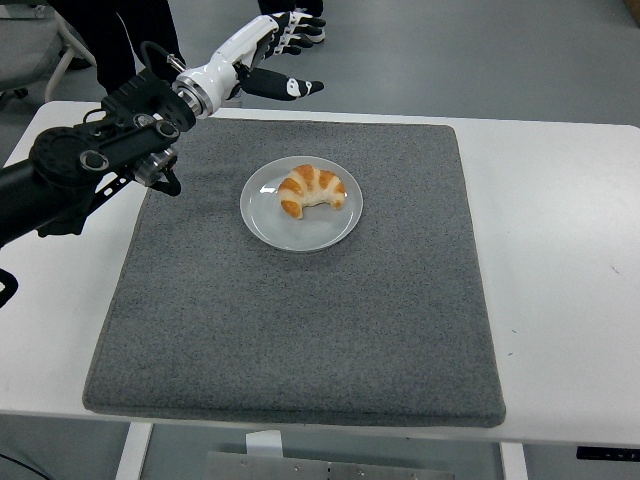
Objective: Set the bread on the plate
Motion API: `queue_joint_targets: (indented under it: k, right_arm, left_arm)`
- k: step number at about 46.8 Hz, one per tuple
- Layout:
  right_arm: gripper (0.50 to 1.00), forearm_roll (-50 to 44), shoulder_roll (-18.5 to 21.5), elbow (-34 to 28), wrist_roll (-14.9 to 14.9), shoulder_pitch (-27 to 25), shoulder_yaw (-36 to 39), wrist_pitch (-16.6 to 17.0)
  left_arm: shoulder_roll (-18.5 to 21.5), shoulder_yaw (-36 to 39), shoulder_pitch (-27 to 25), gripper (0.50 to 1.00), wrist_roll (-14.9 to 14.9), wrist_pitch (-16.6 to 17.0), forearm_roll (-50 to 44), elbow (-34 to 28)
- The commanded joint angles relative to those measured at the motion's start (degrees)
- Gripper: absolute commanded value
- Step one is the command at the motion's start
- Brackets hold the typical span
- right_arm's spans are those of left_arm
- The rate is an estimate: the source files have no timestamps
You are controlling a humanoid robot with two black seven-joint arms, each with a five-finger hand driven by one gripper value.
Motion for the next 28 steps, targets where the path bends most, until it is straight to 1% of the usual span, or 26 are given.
queue_joint_targets:
  k: [1,6,14,19,28]
  right_arm:
    - [0.93,0.0,0.0,0.0,0.0,0.0,-0.1,0.0]
    - [0.93,0.0,0.0,0.0,0.0,0.0,-0.1,0.0]
    - [0.93,0.0,0.0,0.0,0.0,0.0,-0.1,0.0]
    - [0.93,0.0,0.0,0.0,0.0,-0.1,-0.1,0.0]
    - [0.93,0.0,0.0,0.0,-0.1,0.0,-0.1,0.0]
  left_arm:
    - [0.8,-0.1,-0.9,0.885,0.0,-2.8,-5.3,0.7]
    - [1.5,-0.1,-2.4,0.885,0.3,-6.2,-11.8,3.1]
    - [1.3,-0.2,-3.9,0.885,0.3,-12.0,-18.1,11.4]
    - [1.1,-0.2,-3.5,0.885,0.3,-12.8,-19.0,14.2]
    - [1.1,-0.4,-2.5,0.887,0.1,-12.4,-19.2,14.4]
